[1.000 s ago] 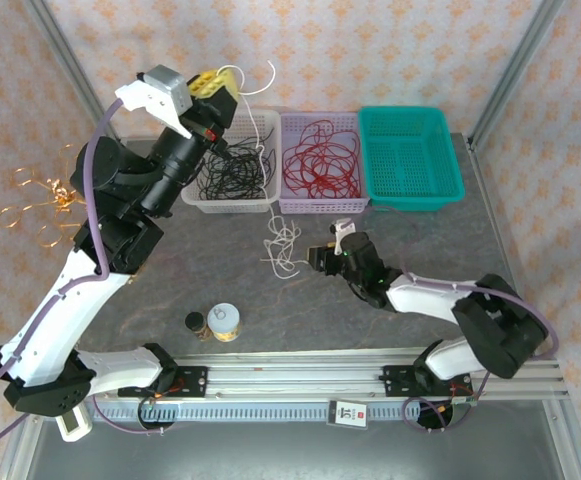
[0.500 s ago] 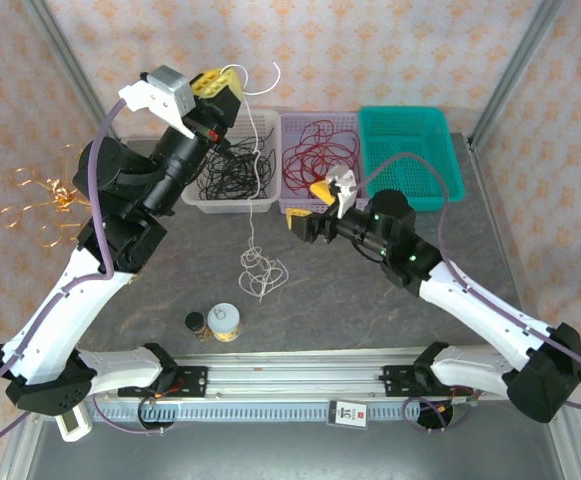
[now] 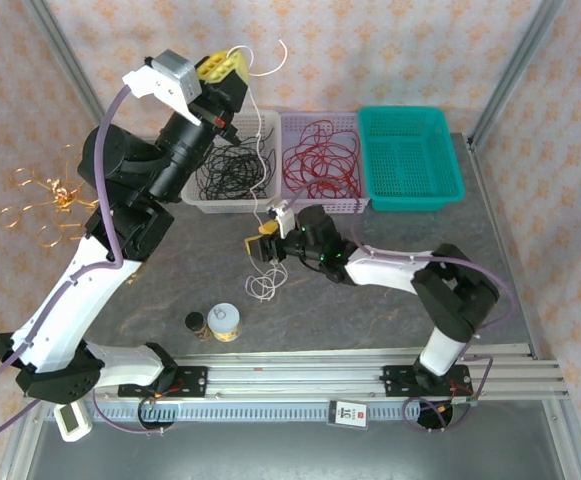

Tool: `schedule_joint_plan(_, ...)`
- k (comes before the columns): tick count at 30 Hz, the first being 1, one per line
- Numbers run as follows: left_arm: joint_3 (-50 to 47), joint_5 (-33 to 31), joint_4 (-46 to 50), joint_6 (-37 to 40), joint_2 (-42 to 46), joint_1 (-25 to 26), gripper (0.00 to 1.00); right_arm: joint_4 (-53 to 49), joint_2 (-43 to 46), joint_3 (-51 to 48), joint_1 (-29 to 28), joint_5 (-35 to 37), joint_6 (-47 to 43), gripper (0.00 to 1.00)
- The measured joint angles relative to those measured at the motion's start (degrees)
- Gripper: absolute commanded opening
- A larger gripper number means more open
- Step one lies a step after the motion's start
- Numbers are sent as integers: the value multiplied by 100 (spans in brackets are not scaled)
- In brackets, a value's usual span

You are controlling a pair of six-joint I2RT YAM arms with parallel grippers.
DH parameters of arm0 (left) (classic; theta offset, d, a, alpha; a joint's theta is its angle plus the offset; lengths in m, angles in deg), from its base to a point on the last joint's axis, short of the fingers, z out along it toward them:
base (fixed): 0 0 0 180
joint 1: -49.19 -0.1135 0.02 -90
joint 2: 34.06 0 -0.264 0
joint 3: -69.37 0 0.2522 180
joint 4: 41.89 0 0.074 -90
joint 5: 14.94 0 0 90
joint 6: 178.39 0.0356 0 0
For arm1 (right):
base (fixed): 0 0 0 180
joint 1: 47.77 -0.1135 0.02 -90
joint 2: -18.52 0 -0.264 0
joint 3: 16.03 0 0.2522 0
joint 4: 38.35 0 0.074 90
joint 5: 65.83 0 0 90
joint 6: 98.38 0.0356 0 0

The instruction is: Untangle the cables

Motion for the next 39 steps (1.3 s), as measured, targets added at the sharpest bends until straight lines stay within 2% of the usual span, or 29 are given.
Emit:
schedule_joint_plan(5, 365, 92, -264, 210, -90, 0, 0, 210, -256, -378, 11, 726, 203, 60)
schedule_joint_plan(10, 907, 83, -501, 511, -273, -2, 0, 459, -407, -787, 50, 1128, 345, 61)
schedule_joint_plan(17, 1663, -22, -638, 898, -662, 0, 0, 302, -428, -1281, 98, 1436, 378, 72)
schedule_joint_plan(20, 1676, -46, -632, 957, -717, 0, 0, -28, -105, -1281, 103, 1515, 240, 77)
schedule_joint_plan(23, 1543, -42, -629, 953, -737, 0, 0, -522, 756, -1246, 101, 1644, 11, 81)
schedule_joint_plan(28, 916, -35, -605, 861, -643, 0, 0, -1464, 2406, -476, 188, 1884, -542, 82)
schedule_joint_plan(31, 407, -7, -586, 748, -557, 0, 0, -1814, 2876, 391, 267, 1692, -903, 84)
schedule_joint_plan(35, -98, 94, -568, 520, -496, 0, 0, -1980, 2927, 1384, 302, 1071, -1300, 85)
schedule_joint_plan(39, -549, 201, -581, 236, -365, 0, 0, -2048, 2441, 2166, 461, 328, -1556, 84)
